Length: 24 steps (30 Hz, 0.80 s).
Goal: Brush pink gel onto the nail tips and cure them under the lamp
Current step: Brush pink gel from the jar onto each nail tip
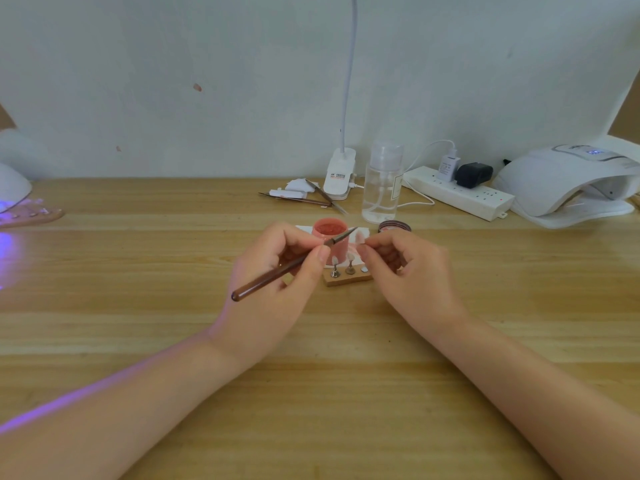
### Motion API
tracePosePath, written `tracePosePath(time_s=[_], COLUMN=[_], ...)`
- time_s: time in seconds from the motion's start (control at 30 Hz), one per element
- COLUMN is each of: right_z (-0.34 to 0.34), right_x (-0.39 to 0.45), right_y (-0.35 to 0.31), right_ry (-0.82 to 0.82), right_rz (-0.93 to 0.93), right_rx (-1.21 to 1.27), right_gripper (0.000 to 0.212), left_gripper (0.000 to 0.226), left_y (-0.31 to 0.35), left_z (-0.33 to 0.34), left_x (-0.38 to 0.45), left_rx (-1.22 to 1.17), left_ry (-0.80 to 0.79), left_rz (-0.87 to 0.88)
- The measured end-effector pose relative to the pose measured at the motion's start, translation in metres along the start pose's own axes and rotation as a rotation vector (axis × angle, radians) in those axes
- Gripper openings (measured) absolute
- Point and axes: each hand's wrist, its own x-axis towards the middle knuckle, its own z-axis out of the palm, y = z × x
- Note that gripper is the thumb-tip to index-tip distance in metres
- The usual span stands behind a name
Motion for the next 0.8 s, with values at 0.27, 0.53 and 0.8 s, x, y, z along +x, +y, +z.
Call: tracePosePath(time_s=[0.27, 0.53, 0.8], right_z=[0.0000, 0.0006, 0.0016], right_x=[0.0006, 0.0004, 0.0025], right_y=[0.0012, 0.0024, 0.0077], right_ry=[0.000, -0.002, 0.051], right_rz=[0.001, -0.029, 0.025], right_rx=[-0.007, -0.033, 0.014], right_gripper=[0.006, 0.005, 0.009], left_gripper=[0.013, 0.014, 0.015], left_y=[0.0007, 0.0015, 0.0068], left_z=[-0.0026, -0.0001, -0.0056], left_x=[-0.0030, -0.0017, 0.0036], left_rx=[0.022, -0.010, 0.011], left_ry=[-0.050, -0.011, 0.007], left_rz=[0.049, -0.021, -0.052])
